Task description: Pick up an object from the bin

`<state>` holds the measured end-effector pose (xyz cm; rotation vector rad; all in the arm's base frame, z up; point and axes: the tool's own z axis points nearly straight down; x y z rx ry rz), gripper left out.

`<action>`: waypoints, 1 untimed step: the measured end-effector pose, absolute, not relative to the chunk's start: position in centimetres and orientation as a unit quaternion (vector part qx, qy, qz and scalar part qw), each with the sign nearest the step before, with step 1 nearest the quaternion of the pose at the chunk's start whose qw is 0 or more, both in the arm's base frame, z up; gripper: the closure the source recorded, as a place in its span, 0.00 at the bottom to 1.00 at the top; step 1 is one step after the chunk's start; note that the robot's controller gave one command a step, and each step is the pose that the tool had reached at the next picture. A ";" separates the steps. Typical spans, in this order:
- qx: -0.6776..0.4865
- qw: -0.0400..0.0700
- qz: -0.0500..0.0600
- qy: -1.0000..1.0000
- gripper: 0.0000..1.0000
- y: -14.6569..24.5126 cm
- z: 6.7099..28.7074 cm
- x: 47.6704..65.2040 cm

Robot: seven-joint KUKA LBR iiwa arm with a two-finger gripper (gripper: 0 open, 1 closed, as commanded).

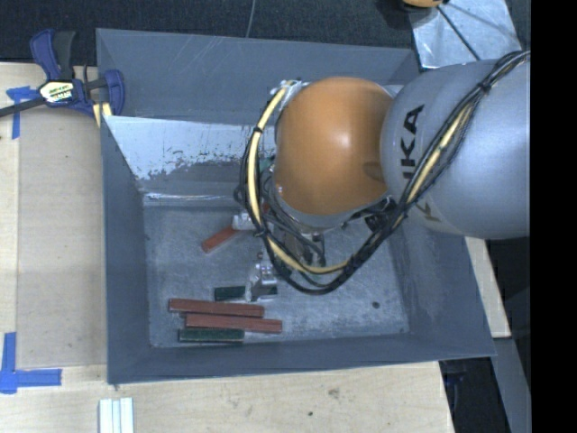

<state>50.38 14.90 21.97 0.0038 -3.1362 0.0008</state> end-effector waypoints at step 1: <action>0.000 -0.001 -0.001 -1.000 0.00 14.8 22.4 50.6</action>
Offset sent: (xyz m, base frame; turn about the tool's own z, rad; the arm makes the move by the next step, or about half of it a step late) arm 0.0230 -0.0290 -0.1106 -0.1695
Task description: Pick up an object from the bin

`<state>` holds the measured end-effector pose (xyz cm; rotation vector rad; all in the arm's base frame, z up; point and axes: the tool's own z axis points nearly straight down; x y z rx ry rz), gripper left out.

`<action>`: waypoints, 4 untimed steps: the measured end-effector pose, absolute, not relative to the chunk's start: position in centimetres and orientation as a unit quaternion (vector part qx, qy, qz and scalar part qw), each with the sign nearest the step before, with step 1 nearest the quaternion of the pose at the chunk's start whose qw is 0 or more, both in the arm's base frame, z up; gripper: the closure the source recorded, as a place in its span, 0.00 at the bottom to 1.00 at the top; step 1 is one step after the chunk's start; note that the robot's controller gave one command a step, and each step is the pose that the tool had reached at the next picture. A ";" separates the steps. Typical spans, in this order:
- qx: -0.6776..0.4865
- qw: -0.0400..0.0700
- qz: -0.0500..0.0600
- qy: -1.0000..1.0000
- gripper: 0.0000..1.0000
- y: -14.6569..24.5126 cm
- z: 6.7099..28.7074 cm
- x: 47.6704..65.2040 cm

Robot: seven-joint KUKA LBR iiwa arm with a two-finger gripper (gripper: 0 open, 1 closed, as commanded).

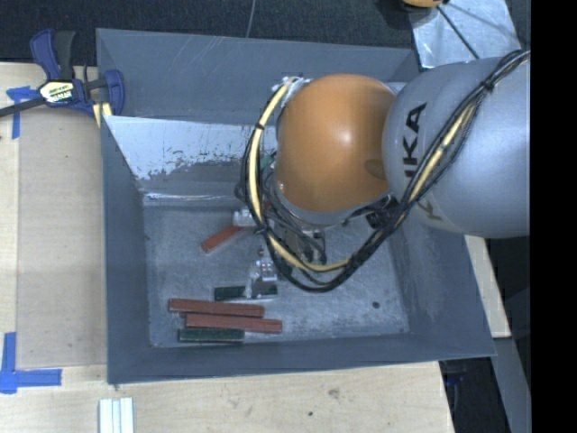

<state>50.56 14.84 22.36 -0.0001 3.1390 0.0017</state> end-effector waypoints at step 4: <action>0.030 0.013 0.003 0.999 1.00 12.1 7.9 51.6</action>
Offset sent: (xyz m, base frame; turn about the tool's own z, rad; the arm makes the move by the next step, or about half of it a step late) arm -0.0160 -0.0269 -0.0811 -0.0063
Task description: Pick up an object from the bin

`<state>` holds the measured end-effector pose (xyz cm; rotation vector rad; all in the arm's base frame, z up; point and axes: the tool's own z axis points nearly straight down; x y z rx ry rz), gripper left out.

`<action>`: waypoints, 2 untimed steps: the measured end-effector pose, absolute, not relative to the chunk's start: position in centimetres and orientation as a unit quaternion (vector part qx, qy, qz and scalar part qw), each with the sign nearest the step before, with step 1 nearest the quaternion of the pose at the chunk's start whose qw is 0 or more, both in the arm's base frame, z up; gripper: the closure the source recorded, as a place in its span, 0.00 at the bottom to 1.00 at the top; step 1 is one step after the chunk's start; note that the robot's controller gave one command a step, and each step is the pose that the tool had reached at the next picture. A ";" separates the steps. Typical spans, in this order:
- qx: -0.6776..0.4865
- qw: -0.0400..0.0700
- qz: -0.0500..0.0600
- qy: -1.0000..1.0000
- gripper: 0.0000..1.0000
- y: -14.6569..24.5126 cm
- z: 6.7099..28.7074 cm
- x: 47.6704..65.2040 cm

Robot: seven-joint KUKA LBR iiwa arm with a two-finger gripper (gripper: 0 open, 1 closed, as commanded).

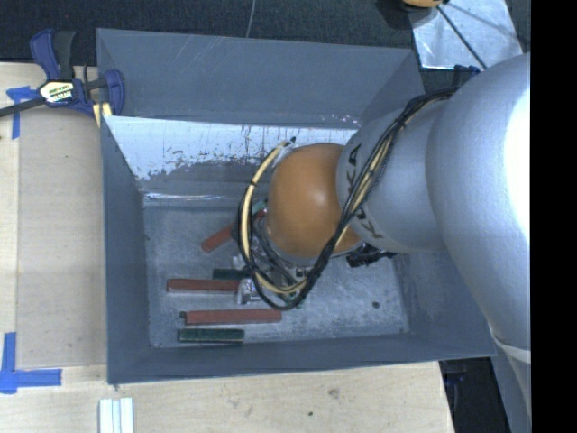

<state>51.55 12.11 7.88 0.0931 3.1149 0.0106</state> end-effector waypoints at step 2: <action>0.033 0.000 0.000 0.999 1.00 12.6 18.8 52.3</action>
Offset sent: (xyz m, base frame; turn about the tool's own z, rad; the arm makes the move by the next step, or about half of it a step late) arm 0.0000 0.0000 0.0000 0.0000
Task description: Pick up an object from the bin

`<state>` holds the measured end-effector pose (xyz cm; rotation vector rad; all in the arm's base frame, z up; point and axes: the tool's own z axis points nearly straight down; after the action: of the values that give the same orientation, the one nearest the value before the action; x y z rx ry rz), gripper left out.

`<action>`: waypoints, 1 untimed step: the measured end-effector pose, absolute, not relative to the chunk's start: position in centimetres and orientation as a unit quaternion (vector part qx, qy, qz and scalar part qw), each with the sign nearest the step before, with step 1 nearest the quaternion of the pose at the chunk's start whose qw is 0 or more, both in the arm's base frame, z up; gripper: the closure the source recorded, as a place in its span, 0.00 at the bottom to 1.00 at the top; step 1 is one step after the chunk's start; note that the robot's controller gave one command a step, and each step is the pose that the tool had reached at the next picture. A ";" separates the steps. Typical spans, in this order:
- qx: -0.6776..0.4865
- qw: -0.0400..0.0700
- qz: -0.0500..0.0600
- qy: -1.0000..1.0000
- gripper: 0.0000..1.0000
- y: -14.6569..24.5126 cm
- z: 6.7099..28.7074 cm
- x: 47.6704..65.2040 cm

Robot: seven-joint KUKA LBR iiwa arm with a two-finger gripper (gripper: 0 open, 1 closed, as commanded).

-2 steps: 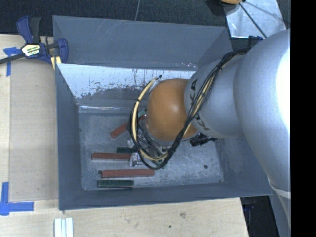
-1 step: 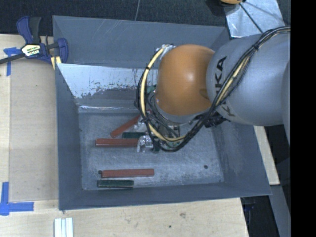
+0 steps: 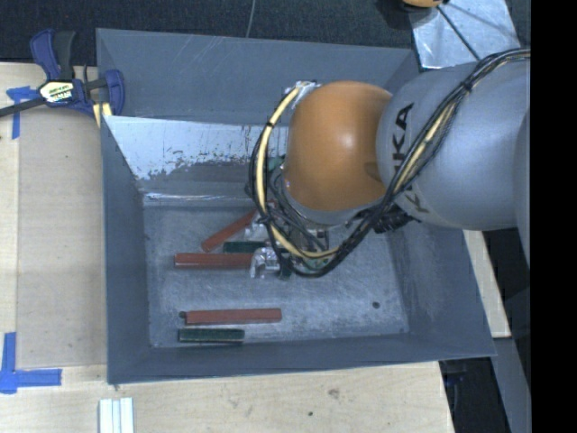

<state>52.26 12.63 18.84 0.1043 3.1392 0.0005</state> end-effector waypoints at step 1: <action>0.106 -0.002 0.000 0.994 1.00 12.0 20.4 52.1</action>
Offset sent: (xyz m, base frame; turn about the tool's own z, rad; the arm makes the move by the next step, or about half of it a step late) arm 0.0179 -0.0122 0.1568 -0.5364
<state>52.10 12.03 20.42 0.3344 3.1269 -0.0006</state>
